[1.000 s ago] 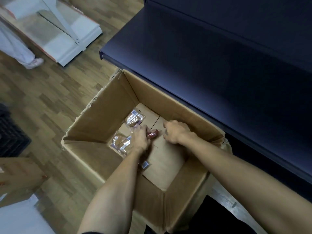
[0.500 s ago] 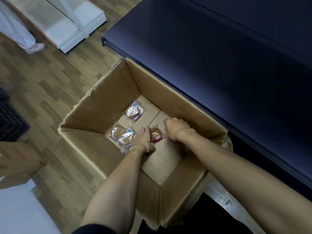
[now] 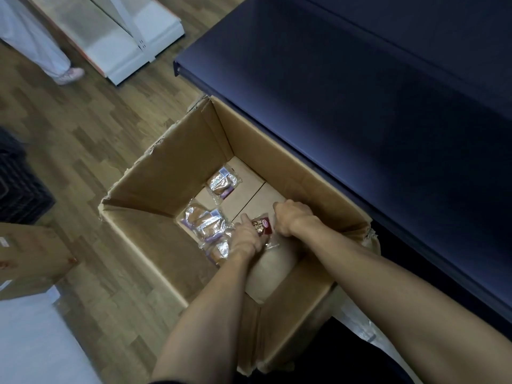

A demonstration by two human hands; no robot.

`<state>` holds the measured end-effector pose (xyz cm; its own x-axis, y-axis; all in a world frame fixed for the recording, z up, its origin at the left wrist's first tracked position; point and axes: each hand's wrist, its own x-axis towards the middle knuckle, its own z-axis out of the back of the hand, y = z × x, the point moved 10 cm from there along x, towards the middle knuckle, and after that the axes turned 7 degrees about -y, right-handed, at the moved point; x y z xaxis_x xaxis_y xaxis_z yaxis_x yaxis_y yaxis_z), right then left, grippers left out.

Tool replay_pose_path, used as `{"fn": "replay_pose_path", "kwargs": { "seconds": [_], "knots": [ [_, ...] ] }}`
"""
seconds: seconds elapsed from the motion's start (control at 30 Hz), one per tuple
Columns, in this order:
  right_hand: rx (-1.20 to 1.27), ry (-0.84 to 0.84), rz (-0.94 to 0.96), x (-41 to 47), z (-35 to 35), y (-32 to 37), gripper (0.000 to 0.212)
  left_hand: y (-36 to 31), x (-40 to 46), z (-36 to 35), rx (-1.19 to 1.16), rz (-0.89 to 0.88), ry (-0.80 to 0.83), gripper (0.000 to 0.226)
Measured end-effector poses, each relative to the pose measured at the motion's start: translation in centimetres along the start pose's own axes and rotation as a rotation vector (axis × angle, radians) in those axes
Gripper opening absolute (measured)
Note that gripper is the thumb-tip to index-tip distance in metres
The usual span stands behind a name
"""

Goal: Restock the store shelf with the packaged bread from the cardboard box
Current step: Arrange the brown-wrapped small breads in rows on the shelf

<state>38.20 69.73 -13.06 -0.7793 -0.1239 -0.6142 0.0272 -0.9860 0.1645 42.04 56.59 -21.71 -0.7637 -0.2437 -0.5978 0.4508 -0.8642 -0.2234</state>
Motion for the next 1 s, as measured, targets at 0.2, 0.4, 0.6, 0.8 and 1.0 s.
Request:
{"fn": "replay_pose_path", "kwargs": {
  "seconds": [0.2,0.4,0.6,0.8,1.0],
  "knots": [
    [-0.009,0.019,-0.034,-0.1,-0.5,-0.8,0.044,0.5,-0.4,0.9,0.237,-0.032,-0.006,0.048],
    [0.011,0.048,-0.056,0.1,-1.2,-1.3,0.039,-4.3,-0.2,1.0,0.379,-0.526,0.042,0.074],
    [0.021,0.032,-0.039,0.7,-0.7,-1.6,0.036,-6.0,0.2,-2.1,0.623,-0.674,0.152,0.095],
    [0.005,0.060,-0.030,1.4,-1.3,-2.1,0.040,-6.2,0.1,-2.6,0.695,-0.781,0.088,0.089],
    [0.016,0.054,-0.036,1.5,-2.0,-2.2,0.040,-6.8,-0.1,-1.4,0.625,-0.787,0.106,0.078]
  ]
}}
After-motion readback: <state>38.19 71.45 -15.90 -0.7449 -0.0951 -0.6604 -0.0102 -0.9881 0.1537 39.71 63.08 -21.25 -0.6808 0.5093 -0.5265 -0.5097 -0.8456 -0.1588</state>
